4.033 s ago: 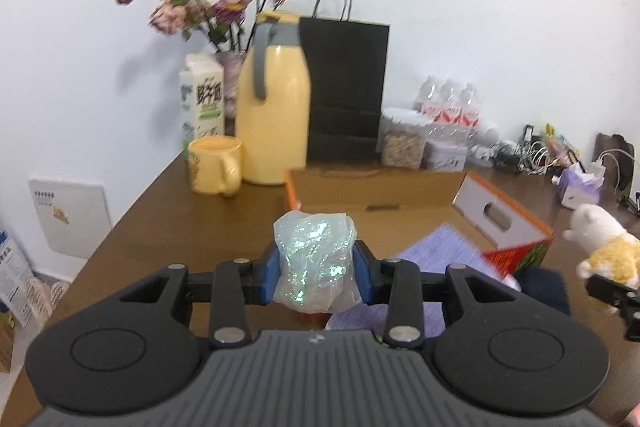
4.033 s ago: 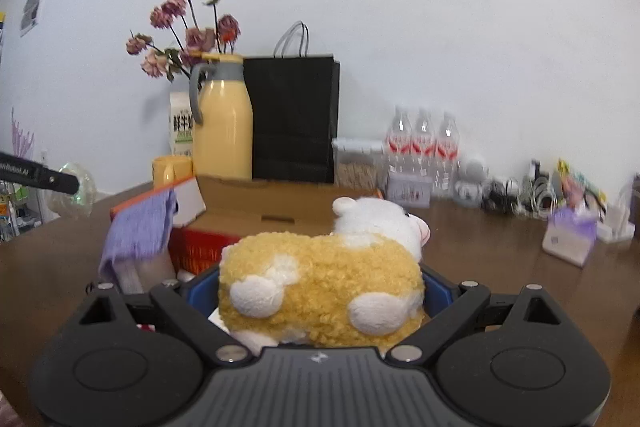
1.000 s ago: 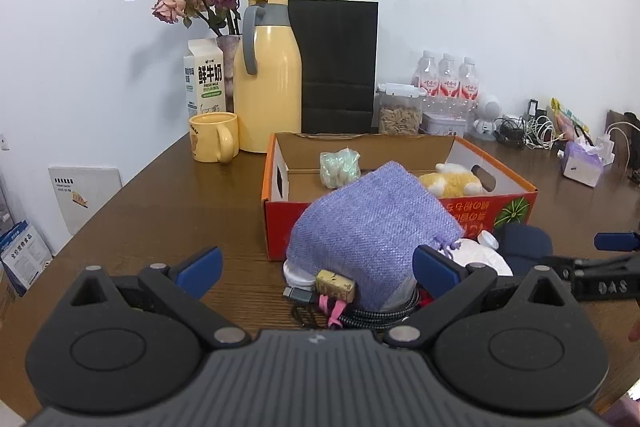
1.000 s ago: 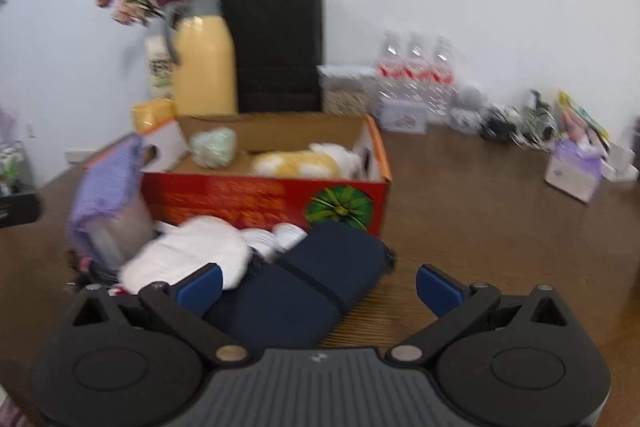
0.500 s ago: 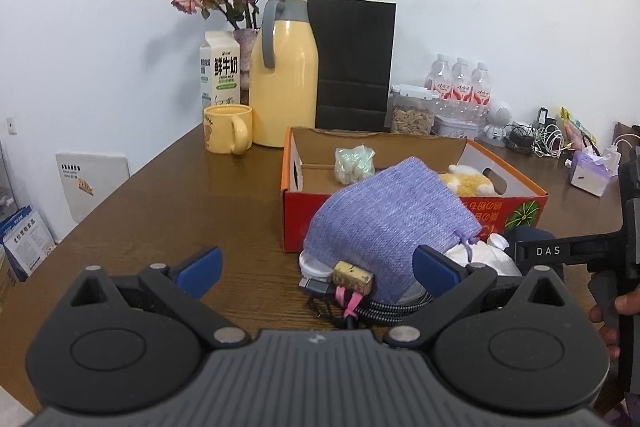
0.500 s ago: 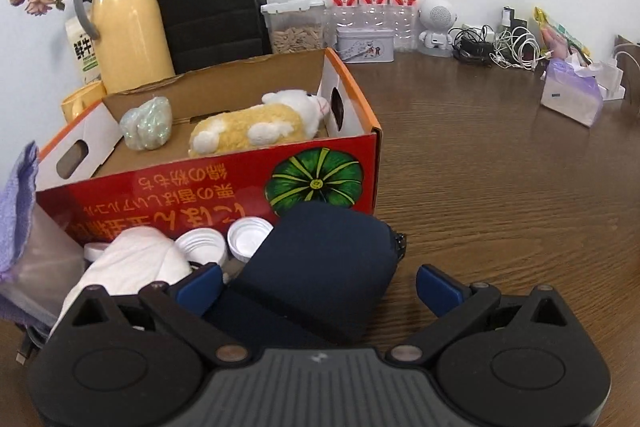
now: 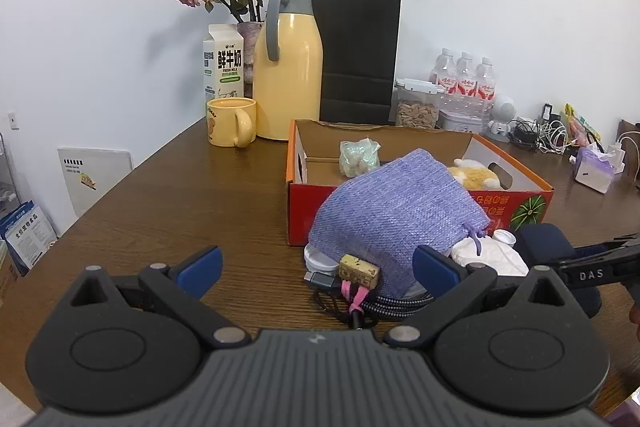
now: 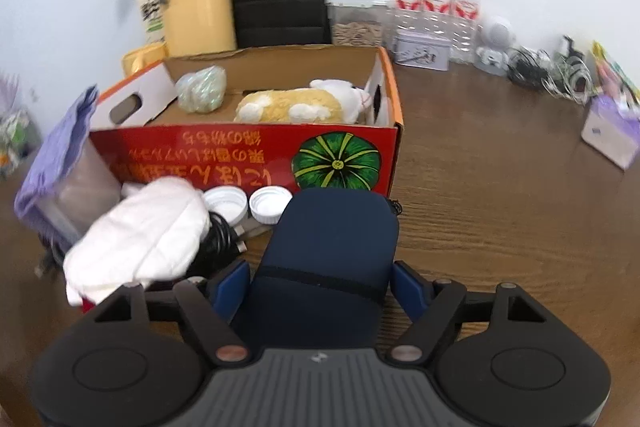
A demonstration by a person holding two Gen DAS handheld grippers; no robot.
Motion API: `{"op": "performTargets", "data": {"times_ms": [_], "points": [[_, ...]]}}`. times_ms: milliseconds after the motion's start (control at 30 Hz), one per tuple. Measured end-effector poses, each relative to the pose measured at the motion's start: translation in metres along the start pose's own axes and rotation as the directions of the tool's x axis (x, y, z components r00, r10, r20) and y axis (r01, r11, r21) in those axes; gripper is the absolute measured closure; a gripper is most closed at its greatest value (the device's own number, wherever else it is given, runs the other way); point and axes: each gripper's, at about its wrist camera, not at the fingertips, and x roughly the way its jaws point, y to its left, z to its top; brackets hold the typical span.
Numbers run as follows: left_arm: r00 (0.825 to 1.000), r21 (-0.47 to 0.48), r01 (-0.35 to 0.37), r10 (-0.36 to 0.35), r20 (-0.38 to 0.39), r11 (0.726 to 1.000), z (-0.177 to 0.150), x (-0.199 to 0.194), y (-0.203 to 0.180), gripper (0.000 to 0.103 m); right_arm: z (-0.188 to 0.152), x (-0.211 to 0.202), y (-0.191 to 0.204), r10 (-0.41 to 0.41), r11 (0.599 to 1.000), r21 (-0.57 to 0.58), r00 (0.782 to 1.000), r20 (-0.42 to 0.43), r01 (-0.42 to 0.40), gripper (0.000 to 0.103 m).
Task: Organize objects
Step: 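Grasp the navy eye mask with the right tool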
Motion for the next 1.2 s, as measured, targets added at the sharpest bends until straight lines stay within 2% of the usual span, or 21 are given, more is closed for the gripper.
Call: {"op": "performTargets", "data": {"times_ms": [100,233,567,800,900,1033,1100,1167,1200], "points": [[1.000,0.000,-0.002,0.002,0.003,1.000,-0.001,-0.001,-0.001,0.000,-0.001,-0.002,0.000,-0.003,1.000,-0.012,1.000,-0.002,0.003,0.027],[1.000,0.013,0.003,-0.003,-0.002,1.000,-0.001,0.000,-0.005,0.000,-0.008,-0.001,0.008,-0.046,0.999,-0.019,0.999,0.002,0.046,0.025],[0.996,0.033,0.093,-0.093,0.003,0.995,-0.004,0.016,-0.027,0.000,-0.027,-0.003,0.008,-0.051,0.998,0.042,0.996,0.071,0.048,0.029],[0.991,-0.075,0.135,-0.134,0.025,0.988,0.013,0.035,-0.024,0.000,-0.029,-0.013,0.003,-0.015,0.998,0.062,0.994,0.108,0.008,0.036],[0.991,-0.140,0.127,-0.130,-0.014,0.982,0.019,0.049,-0.020,0.000,-0.027,-0.018,0.003,0.000,0.998,0.062,0.992,0.128,-0.008,0.037],[0.984,-0.219,0.150,-0.166,-0.057,0.964,0.020,0.061,-0.015,0.000,-0.023,-0.026,0.005,0.013,0.999,0.042,0.989,0.150,-0.019,0.039],[0.980,-0.254,0.166,-0.188,-0.065,0.953,0.019,0.063,-0.012,0.007,-0.022,-0.030,0.006,0.016,0.999,0.038,0.986,0.166,-0.022,0.042],[0.973,-0.283,0.191,-0.218,-0.068,0.940,0.018,0.063,-0.010,0.018,-0.021,-0.034,0.006,0.020,0.999,0.031,0.984,0.176,-0.026,0.042],[0.970,-0.294,0.205,-0.234,-0.065,0.934,0.017,0.062,-0.010,0.027,-0.021,-0.035,0.006,0.022,0.999,0.026,0.984,0.178,-0.028,0.042]]}}
